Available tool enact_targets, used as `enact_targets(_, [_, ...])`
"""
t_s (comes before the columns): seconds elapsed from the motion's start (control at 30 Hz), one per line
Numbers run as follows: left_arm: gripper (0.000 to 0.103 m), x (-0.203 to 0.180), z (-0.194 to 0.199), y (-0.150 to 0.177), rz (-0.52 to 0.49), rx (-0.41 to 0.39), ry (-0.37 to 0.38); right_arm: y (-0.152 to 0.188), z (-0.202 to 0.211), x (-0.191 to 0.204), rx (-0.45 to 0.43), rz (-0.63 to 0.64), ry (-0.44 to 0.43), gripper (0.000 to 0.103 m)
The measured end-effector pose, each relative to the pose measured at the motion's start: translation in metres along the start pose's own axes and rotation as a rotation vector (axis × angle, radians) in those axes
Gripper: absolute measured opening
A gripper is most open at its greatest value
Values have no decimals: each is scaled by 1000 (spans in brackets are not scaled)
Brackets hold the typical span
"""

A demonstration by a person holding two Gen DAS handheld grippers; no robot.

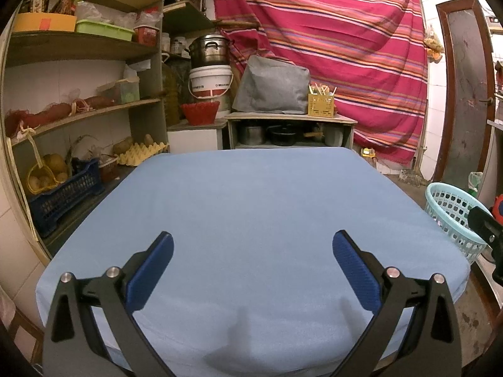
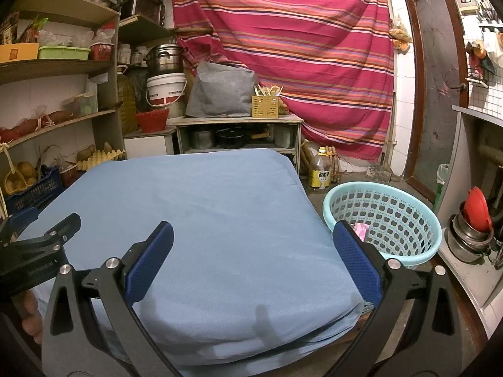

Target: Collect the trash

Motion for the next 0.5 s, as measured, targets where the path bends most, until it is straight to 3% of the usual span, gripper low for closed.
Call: enact_targets(0.5, [99,4,1,0,-18,-10,-2,-1,0,1,-1,0,5,99])
Point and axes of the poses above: each gripper's, at about its wrist camera, not at the fingertips, and z roughly against the way its jaws point, x to its left, y to its underside, the point moved 1 cm from there along -z, roughly the way its jaws point, and after that the axes turned 7 degrees about -x, right-handed, at the moved point
